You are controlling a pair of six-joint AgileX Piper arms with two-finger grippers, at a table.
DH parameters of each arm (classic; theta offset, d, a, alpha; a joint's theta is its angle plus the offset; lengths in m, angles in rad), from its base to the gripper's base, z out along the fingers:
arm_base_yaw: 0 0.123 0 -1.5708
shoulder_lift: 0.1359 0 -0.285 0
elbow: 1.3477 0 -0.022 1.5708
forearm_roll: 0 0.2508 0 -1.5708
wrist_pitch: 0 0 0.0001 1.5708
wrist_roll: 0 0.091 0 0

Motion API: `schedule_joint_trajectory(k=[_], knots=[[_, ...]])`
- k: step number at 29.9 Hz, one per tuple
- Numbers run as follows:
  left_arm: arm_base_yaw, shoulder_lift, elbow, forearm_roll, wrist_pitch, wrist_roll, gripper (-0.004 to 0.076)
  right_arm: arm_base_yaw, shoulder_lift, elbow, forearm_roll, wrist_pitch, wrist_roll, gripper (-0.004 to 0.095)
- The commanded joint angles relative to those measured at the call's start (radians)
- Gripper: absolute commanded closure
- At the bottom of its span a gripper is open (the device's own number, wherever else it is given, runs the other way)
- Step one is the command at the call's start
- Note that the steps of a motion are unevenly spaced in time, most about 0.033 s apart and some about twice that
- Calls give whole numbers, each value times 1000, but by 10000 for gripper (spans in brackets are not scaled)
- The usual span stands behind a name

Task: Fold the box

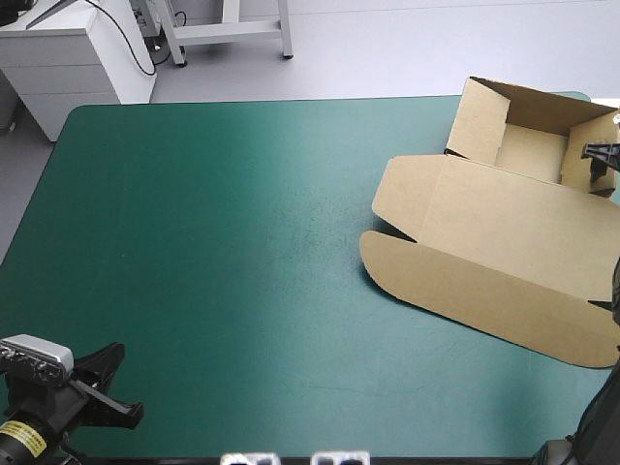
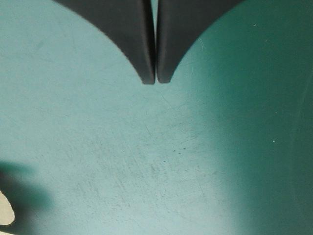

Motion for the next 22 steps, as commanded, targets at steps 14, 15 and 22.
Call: schedule_joint_trajectory(k=[14,15,22], knots=[[-1,11,-25,-7,-63,-7,732,56,-536,-16,433,11,-162,715],[-1,11,-25,-7,-63,-9,732,74,-556,-2,450,11,-171,834],[-1,11,-25,-9,-59,-12,732,257,-679,205,623,11,-318,924]])
